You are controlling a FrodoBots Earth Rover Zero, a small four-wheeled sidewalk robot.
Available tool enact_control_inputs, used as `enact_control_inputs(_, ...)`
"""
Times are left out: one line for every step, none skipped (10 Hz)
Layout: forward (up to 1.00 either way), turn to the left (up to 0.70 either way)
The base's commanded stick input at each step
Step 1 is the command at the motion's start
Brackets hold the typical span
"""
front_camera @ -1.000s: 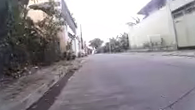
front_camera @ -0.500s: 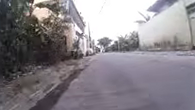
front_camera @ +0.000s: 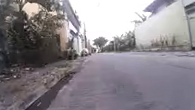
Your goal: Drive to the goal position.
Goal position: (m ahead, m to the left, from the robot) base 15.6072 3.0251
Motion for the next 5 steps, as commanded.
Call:
enact_control_inputs(1.00, -0.29)
enact_control_inputs(1.00, -0.29)
enact_control_inputs(1.00, -0.29)
enact_control_inputs(1.00, -0.13)
enact_control_inputs(1.00, 0.11)
